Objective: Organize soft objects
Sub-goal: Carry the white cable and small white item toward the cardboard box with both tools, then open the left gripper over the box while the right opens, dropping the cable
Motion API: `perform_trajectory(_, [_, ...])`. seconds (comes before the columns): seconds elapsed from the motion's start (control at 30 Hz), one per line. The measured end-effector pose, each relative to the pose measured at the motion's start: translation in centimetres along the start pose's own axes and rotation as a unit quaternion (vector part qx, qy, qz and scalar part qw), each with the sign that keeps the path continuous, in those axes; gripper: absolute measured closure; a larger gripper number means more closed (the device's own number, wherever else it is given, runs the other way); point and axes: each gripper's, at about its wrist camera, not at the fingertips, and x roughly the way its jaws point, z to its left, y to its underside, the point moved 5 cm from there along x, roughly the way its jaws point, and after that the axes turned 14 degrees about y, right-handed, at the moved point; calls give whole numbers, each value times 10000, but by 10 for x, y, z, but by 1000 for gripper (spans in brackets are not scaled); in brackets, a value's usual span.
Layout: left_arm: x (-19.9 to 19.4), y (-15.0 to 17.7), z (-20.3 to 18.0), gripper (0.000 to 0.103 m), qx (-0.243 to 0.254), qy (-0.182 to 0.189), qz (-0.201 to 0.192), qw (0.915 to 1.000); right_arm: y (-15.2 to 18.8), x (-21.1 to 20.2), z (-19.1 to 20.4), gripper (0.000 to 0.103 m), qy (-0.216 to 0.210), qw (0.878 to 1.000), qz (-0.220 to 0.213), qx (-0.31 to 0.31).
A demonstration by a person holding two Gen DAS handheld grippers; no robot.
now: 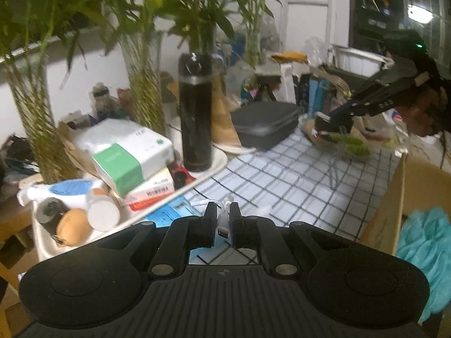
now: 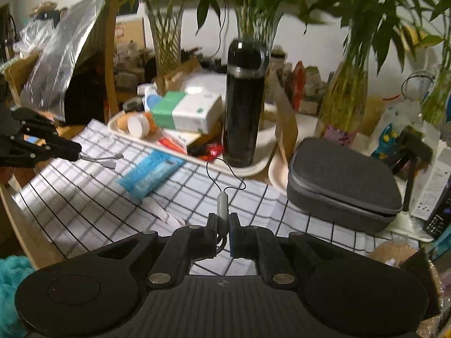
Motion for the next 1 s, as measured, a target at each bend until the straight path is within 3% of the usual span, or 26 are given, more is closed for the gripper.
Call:
perform_trajectory(0.27, [-29,-12,-24,94,-171,-400,-346,9985,-5,-48,-6,93,-151,9975,-430,542])
perform_trajectory(0.43, [-46,-14,-45,94,-324,-597,-513,9964,-4,-74,-5,93,-503,9928,-613,894])
perform_trajectory(0.63, [-69,-12,-72,94,-512,-494,-858,9938,4,-97,-1,93,-941,9855,-700,1225])
perform_trajectory(1.0, [-84,14,-119,94,-726,-118,-846,9937,22,-129,30,93,-1470,9808,-710,1068])
